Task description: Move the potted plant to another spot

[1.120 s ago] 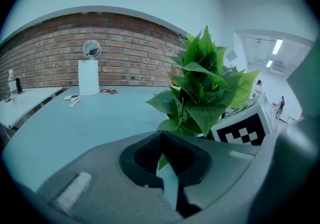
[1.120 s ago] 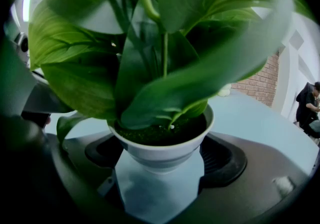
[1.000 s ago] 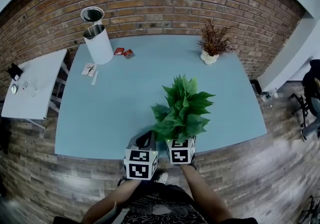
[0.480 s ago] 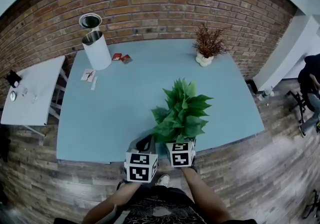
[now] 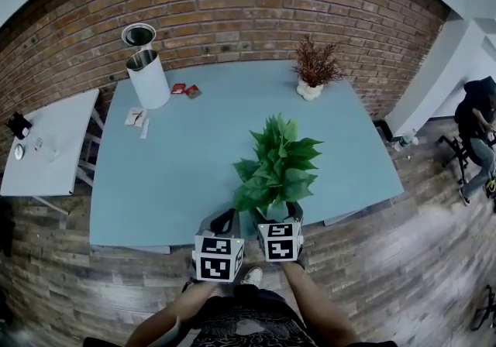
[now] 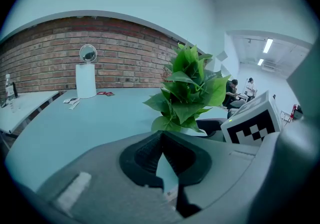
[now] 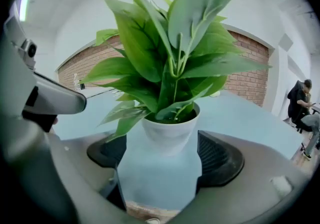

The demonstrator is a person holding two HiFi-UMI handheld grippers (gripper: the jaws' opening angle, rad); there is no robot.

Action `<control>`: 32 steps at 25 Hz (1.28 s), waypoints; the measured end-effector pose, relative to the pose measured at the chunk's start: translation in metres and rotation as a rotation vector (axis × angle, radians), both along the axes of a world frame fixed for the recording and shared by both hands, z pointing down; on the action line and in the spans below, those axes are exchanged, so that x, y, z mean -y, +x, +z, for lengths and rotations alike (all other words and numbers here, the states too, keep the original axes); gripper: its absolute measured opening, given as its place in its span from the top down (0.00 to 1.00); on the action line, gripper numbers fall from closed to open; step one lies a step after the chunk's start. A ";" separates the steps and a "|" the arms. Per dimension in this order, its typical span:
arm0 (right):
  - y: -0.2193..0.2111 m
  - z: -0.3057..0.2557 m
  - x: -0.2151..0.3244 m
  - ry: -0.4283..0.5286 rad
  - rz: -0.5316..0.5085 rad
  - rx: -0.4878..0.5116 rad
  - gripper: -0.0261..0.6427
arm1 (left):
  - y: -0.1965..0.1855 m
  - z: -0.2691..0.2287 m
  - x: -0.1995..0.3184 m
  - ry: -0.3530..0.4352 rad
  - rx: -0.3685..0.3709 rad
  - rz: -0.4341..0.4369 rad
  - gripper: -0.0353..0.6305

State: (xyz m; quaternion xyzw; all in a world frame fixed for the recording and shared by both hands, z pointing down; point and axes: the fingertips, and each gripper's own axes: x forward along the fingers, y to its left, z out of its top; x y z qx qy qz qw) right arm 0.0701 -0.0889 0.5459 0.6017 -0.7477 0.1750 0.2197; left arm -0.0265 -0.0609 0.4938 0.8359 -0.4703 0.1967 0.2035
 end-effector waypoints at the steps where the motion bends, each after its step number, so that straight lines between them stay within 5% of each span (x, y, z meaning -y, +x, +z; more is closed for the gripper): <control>1: -0.001 -0.002 -0.003 0.005 -0.001 0.000 0.31 | 0.001 0.000 -0.002 0.001 0.000 0.003 0.95; 11: -0.004 -0.026 -0.029 0.033 0.010 0.023 0.50 | 0.012 -0.007 -0.019 0.024 -0.017 0.035 0.94; 32: -0.016 -0.083 -0.063 0.106 -0.046 0.031 0.71 | 0.015 -0.027 -0.043 0.041 -0.045 -0.014 0.94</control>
